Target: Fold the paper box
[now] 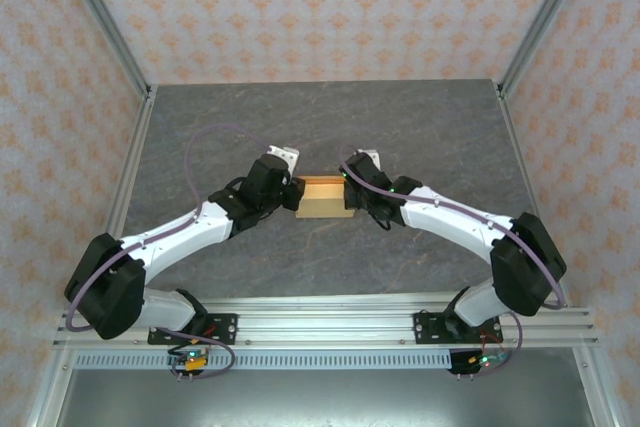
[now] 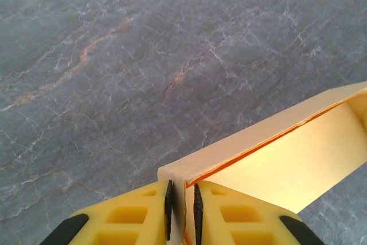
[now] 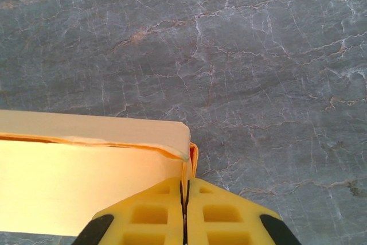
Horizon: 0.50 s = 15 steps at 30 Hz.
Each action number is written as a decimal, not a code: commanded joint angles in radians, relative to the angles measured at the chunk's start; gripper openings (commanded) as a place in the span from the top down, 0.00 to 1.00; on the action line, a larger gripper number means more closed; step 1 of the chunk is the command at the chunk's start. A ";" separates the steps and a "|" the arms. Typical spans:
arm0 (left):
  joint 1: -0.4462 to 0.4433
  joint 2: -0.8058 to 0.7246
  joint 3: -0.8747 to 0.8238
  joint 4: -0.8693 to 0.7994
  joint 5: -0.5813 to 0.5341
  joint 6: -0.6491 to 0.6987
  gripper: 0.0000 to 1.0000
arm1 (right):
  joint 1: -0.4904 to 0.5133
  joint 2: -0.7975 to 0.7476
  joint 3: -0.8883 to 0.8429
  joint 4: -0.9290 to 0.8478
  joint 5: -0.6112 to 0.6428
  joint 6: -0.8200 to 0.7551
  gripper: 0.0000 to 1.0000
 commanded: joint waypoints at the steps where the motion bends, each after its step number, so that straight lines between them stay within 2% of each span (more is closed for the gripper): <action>1: -0.006 -0.008 0.030 -0.027 -0.012 -0.023 0.80 | 0.021 0.031 0.027 -0.054 0.027 0.010 0.92; 9: -0.007 0.003 0.019 -0.037 0.007 -0.111 0.87 | 0.025 0.036 0.023 -0.054 0.051 0.021 0.92; 15: -0.005 -0.011 0.052 -0.076 0.004 -0.176 0.87 | 0.060 0.054 0.041 -0.073 0.115 0.014 0.92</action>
